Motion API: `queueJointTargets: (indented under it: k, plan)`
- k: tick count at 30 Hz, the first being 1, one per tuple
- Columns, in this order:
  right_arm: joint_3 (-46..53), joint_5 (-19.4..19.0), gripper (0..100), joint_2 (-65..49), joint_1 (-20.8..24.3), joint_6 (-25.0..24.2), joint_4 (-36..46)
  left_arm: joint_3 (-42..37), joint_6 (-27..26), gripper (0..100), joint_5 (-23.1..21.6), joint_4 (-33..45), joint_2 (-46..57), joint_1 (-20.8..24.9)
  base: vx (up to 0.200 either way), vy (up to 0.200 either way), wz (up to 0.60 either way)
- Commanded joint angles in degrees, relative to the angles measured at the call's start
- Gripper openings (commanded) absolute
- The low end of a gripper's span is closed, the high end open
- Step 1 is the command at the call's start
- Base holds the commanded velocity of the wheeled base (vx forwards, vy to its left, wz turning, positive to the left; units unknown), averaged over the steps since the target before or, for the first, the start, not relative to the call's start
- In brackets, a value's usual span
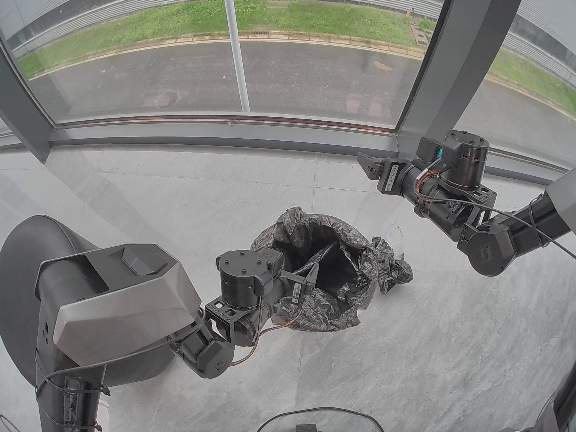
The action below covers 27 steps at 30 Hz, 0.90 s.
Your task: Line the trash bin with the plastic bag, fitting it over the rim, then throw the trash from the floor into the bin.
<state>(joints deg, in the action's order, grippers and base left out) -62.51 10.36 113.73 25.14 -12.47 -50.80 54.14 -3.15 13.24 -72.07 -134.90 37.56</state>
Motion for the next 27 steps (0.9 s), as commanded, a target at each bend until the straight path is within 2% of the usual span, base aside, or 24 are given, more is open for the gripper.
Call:
queueJointTargets:
  k: [1,15,27]
  plan:
    - [0.0,0.0,100,0.3,0.0,0.0,0.0,0.2,-1.9,100,1.6,-3.1,-2.6,-0.3,0.0,0.0,0.0]
    - [-0.2,0.0,100,0.3,-0.4,0.0,0.0,1.8,-2.6,100,2.4,-3.7,-10.6,2.0,0.0,0.0,0.0]
    - [-0.2,-1.0,100,1.1,-0.5,0.0,0.2,2.6,-2.6,100,2.6,-3.3,-11.8,1.9,0.0,0.0,0.0]
